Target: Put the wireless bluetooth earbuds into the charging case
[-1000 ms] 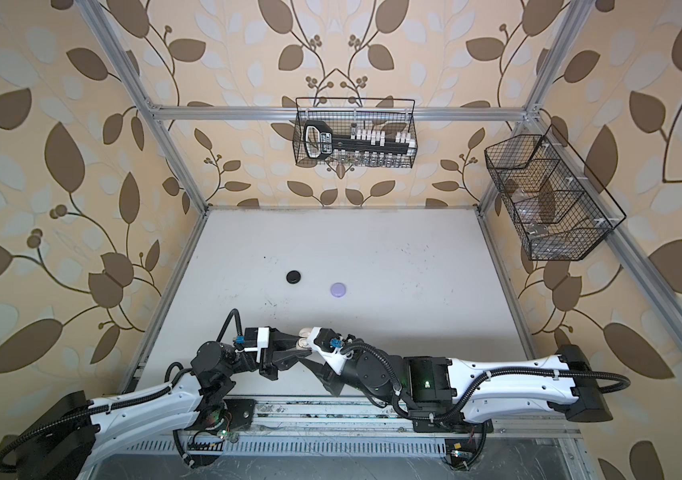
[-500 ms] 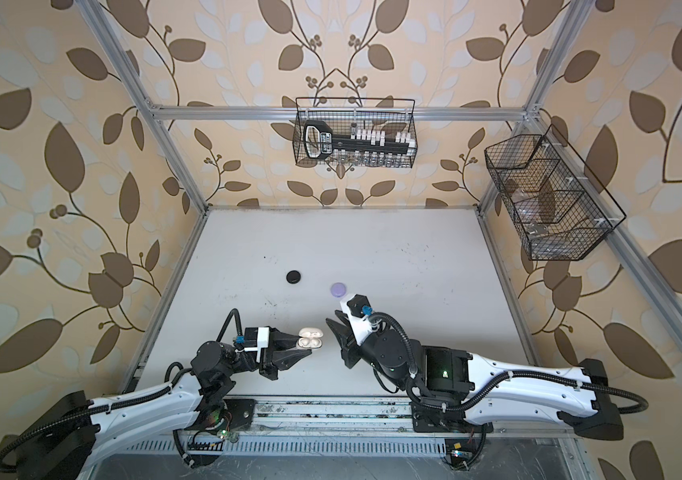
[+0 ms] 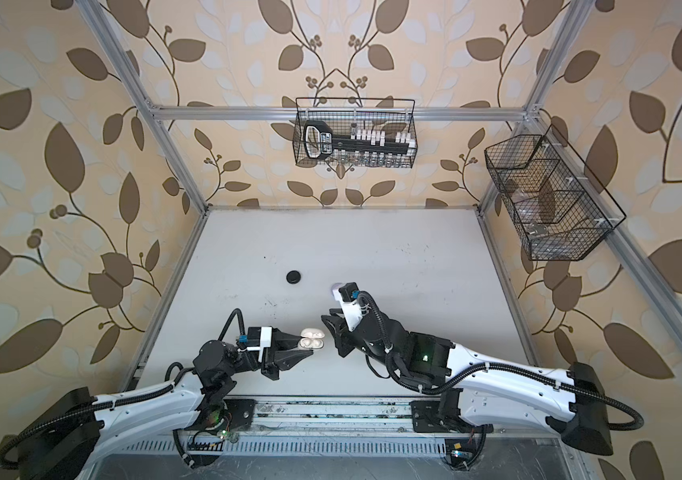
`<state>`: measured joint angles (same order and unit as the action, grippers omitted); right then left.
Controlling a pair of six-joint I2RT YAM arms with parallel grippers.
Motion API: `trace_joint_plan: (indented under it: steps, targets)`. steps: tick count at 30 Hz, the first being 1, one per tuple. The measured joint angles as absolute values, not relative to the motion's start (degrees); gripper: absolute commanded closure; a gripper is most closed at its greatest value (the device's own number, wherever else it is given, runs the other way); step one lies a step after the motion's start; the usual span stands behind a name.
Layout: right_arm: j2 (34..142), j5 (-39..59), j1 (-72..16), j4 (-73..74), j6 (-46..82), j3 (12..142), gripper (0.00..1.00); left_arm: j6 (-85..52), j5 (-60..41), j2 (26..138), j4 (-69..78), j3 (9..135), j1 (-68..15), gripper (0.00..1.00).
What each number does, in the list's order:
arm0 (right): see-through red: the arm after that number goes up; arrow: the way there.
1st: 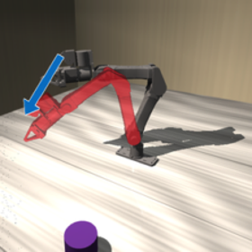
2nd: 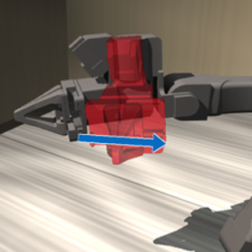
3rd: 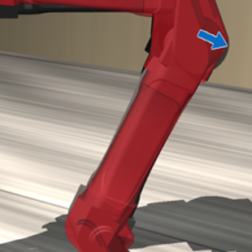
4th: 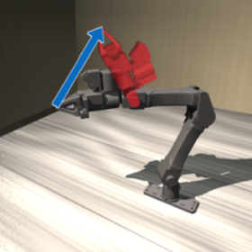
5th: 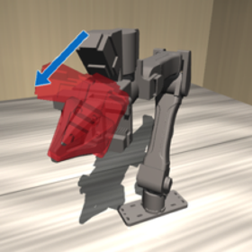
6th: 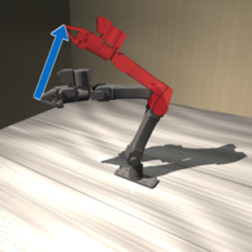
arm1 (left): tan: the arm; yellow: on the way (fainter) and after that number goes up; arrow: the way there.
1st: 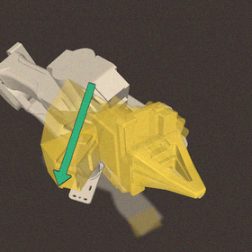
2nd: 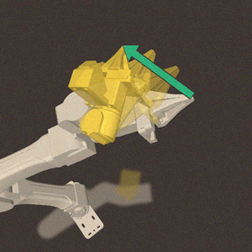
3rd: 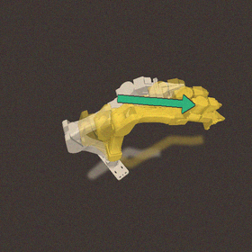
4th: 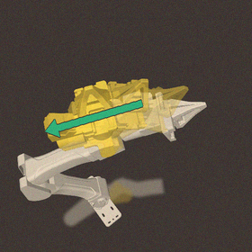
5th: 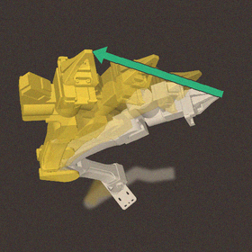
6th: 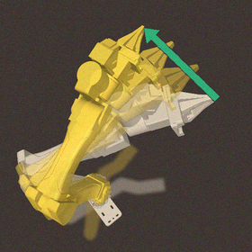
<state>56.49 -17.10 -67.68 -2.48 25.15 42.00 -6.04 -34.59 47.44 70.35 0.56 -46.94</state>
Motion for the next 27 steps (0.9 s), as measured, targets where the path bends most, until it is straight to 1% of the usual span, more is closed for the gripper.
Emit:
trace_joint_plan:
  steps: [8,18,21,23,24,26,27]
  targets:
    - [57.5,-13.0,-68.2,0.6,25.1,42.0,0.75,-6.0,-34.6,47.4,70.9,0.6,-46.9,1.0]
    - [55.5,-13.2,-73.5,4.7,22.6,41.5,0.75,-6.0,-34.0,47.5,70.9,0.6,-47.2,1.0]
    - [53.6,-15.9,-74.1,3.7,22.4,41.2,0.62,-6.0,-31.7,47.9,70.2,0.7,-47.2,1.0]
    - [51.2,-19.5,-74.1,1.7,22.4,41.1,0.57,-6.0,-29.5,48.7,68.7,1.5,-47.2,1.0]
    - [49.7,-21.5,-73.8,0.5,22.7,41.1,0.52,-6.1,-28.4,49.5,67.6,2.4,-47.2,1.0]
    - [46.7,-24.7,-72.1,-2.1,23.8,41.1,0.35,-6.8,-25.8,51.5,65.9,4.5,-47.2,1.0]
    - [45.2,-26.2,-70.2,-3.7,24.4,41.1,0.3,-7.6,-24.1,52.9,65.3,5.6,-47.2,1.0]
